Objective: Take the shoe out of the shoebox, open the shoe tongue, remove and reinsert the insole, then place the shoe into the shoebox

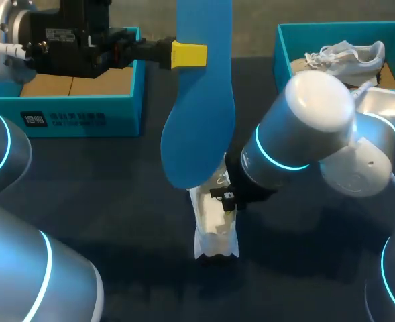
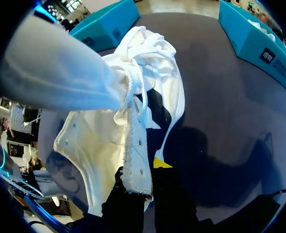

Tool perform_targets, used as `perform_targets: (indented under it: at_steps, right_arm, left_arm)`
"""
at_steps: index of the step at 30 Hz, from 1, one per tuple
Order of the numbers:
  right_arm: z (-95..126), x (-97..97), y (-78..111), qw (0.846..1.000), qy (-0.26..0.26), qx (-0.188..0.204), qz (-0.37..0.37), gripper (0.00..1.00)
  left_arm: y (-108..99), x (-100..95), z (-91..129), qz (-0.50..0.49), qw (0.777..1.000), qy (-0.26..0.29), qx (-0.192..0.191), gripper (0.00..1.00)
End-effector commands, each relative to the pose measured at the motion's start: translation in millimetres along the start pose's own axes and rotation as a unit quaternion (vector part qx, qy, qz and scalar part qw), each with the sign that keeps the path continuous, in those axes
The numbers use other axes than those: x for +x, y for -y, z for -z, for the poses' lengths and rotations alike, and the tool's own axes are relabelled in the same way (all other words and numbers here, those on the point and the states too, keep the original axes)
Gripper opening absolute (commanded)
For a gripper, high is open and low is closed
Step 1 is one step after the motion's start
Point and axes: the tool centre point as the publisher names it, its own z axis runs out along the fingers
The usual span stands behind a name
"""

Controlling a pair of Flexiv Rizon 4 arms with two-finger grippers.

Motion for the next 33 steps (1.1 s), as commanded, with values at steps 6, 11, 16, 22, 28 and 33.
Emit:
perform_targets:
  at_steps: [6,11,16,22,28,33]
  right_arm:
    - [-11,1.5,-10.0,1.0,0.002,0.005,-0.002,0.0]
    - [-15,-3.1,-13.5,1.0,-0.002,0.005,-0.011,0.0]
    - [-19,-8.1,-14.2,1.0,-0.007,0.003,-0.024,0.0]
    - [-22,-11.6,-16.5,1.0,-0.011,0.0,-0.025,0.0]
    - [-27,-13.2,-16.8,1.0,-0.01,0.004,-0.03,0.0]
    - [-28,-12.4,-17.3,0.999,-0.008,-0.001,-0.033,0.0]
  left_arm:
    - [0,-0.4,-1,0.0,1.0,0.001,-0.001,0.0]
    - [0,-0.4,-1,0.0,1.0,0.001,-0.001,0.0]
    - [0,-0.4,-1,0.0,1.0,0.001,-0.001,0.0]
    - [0,-0.4,-1,0.0,1.0,0.001,-0.001,0.0]
    - [0,-0.4,-1,0.0,1.0,0.001,-0.001,0.0]
    - [0,-0.4,-1,0.0,1.0,0.001,-0.001,0.0]
